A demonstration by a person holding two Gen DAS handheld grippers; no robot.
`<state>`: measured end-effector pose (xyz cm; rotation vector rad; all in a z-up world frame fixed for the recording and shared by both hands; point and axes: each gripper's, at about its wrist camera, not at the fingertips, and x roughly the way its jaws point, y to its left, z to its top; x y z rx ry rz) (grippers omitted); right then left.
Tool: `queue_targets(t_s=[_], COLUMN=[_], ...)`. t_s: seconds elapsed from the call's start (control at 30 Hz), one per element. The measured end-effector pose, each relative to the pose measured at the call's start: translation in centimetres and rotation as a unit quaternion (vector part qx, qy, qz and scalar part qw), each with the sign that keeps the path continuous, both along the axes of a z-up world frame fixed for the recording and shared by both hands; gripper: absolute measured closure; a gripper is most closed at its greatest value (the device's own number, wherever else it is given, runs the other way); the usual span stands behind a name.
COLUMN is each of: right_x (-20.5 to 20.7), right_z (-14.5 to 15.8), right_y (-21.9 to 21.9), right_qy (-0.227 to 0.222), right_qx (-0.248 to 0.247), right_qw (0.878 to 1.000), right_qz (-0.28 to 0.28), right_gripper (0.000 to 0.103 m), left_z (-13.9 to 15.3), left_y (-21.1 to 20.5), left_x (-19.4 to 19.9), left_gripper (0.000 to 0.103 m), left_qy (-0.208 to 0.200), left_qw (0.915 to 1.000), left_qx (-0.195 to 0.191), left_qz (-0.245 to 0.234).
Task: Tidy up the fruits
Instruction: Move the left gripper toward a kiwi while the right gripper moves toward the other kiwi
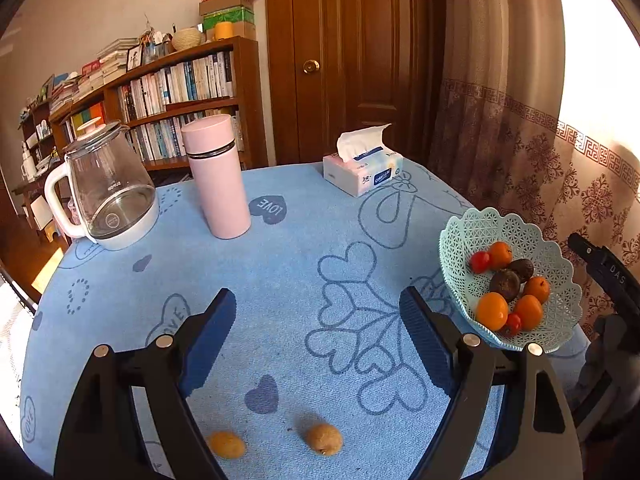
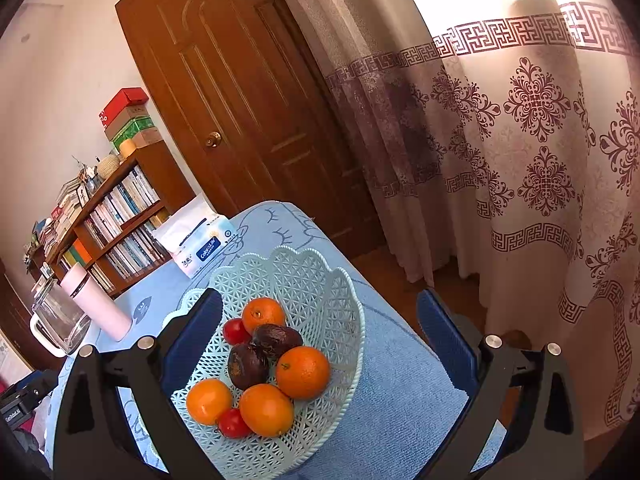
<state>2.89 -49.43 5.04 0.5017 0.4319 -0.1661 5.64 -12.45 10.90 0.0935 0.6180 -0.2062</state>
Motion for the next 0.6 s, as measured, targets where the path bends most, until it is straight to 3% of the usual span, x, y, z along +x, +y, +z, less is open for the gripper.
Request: queue_targets(t_s=[0.33,0.6], right_x=[-0.3,-0.4], right_z=[-0.2,-0.1], right_y=[-0.5,-0.7], right_qy=[0.000,-0.001], right_qx=[0.003,0.006], right_qw=[1.000,1.000], right_qz=[-0.016,-0.022], right_gripper=[0.004,0.004], left_z=[-0.1,-1.8], left_y=[6.5,9.5], left_x=[-1.1,-2.2], left_gripper=[0.020,0.020], left_qy=[0.003,0.025], left_qw=[0.9979,0.9952], left_qx=[-0.014,-0.014], left_qz=[0.064,0.093])
